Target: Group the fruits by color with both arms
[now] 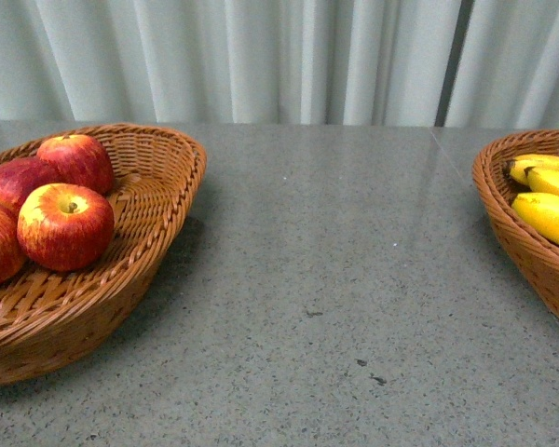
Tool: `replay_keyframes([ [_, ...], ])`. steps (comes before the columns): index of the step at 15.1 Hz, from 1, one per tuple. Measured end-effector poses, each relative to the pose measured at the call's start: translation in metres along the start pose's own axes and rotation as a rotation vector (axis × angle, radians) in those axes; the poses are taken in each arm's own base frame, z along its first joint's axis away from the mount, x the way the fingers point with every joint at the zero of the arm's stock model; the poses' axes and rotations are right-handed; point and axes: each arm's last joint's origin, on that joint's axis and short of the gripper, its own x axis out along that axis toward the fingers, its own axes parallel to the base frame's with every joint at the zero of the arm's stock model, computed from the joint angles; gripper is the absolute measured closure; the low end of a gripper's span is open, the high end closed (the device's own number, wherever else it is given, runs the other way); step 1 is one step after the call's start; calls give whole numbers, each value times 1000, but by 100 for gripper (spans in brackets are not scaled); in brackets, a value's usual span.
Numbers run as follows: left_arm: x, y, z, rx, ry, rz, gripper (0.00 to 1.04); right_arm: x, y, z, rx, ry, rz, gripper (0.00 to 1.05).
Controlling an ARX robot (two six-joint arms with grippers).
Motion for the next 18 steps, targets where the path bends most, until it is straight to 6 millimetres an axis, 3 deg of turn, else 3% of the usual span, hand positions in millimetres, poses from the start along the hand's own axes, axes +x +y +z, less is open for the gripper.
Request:
replay_keyframes([
  [13, 0, 0, 0, 0, 0, 0, 7, -24, 0, -16, 0, 38, 2, 103],
  [14, 0, 0, 0, 0, 0, 0, 7, -27, 0, -10, 0, -32, 1, 103],
  [18, 0, 0, 0, 0, 0, 1, 7, -27, 0, -12, 0, -9, 0, 103],
])
